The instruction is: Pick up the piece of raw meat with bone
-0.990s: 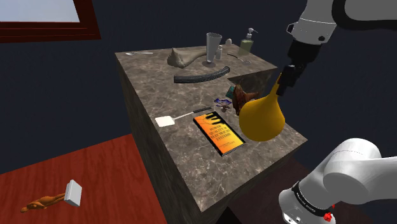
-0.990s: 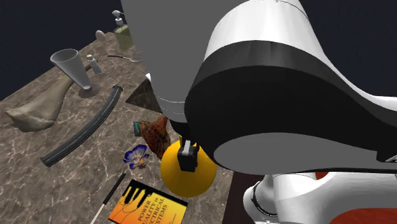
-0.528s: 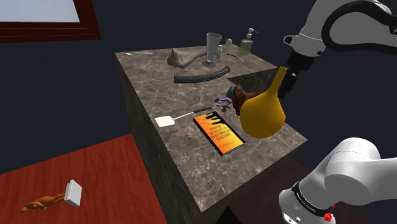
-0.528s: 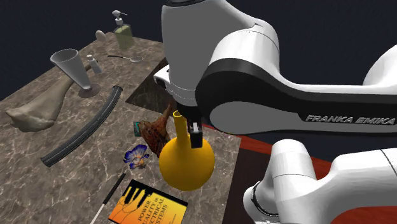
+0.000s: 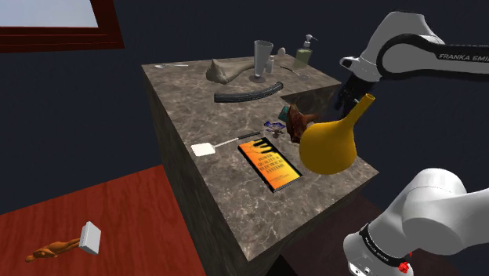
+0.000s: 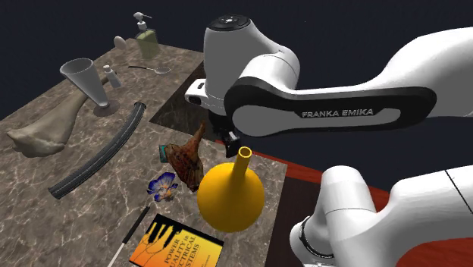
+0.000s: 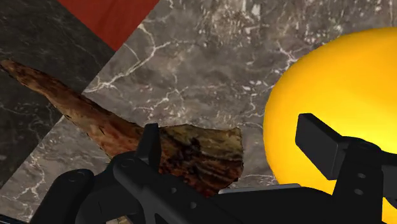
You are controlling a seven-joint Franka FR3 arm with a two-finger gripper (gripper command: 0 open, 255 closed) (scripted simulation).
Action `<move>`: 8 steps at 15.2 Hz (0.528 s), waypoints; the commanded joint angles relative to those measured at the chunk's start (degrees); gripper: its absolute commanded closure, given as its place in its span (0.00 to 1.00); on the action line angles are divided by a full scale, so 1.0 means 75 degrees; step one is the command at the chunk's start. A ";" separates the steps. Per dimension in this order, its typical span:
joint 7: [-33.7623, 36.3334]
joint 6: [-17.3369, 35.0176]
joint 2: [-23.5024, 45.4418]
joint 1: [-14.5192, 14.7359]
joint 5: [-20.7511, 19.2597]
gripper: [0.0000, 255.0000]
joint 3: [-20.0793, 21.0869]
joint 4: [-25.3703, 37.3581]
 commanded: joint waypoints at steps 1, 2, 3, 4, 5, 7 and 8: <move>-0.0899 0.0574 0.0425 0.0247 -0.0085 0.00 -0.0531 0.0069; -0.1334 0.0836 0.0652 0.0388 -0.0087 0.00 -0.0798 0.0128; -0.1777 0.1093 0.0894 0.0547 -0.0065 0.00 -0.1072 0.0204; -0.2231 0.1342 0.1150 0.0722 -0.0012 0.00 -0.1348 0.0295; -0.2694 0.1583 0.1417 0.0921 0.0069 0.00 -0.1633 0.0402; -0.3666 0.2031 0.1987 0.1380 0.0334 0.00 -0.2229 0.0660; -0.4182 0.2235 0.2291 0.1639 0.0529 0.00 -0.2539 0.0809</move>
